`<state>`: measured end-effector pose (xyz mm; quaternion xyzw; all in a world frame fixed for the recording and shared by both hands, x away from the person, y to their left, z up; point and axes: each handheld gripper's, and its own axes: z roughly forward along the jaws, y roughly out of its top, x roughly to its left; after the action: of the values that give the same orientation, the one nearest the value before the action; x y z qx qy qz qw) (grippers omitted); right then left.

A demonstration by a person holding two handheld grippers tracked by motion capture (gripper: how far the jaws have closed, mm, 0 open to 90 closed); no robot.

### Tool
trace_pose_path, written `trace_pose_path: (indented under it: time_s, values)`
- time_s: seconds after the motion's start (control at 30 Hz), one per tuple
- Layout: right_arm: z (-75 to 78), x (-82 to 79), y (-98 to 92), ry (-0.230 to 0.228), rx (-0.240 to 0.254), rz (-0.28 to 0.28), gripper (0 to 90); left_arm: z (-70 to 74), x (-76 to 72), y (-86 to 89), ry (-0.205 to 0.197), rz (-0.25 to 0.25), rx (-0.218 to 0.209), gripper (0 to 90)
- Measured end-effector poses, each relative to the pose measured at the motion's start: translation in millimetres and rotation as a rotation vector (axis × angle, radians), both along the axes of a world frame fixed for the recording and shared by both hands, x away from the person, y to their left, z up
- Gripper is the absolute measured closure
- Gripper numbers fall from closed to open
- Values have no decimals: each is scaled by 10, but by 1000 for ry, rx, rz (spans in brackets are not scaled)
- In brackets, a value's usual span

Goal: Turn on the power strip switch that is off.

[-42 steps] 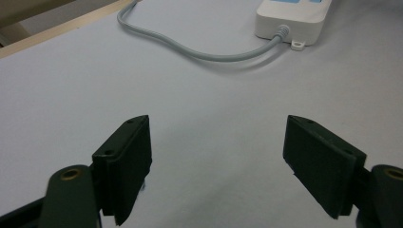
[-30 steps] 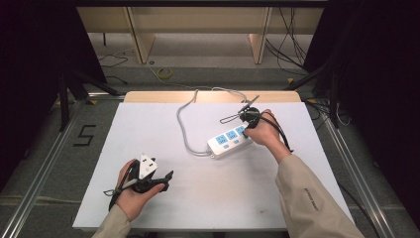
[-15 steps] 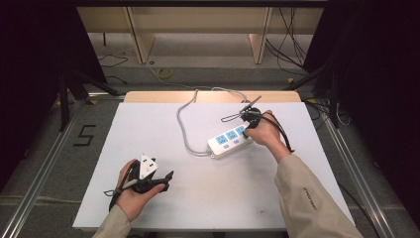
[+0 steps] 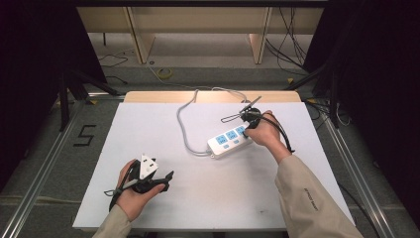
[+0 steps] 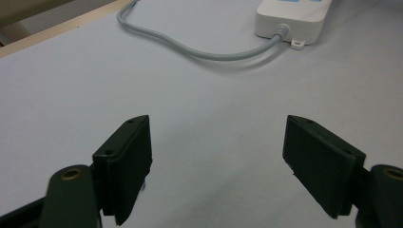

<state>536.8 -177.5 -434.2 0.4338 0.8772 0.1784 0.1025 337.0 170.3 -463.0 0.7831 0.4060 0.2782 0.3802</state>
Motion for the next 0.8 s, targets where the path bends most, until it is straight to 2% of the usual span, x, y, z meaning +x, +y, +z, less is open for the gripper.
trace_pose_path:
  time_s: [0.8]
  values:
    - [-4, -11, -26, -1, 21, -13, 900, -2, -3, -18, -2, -3, 3, 249]
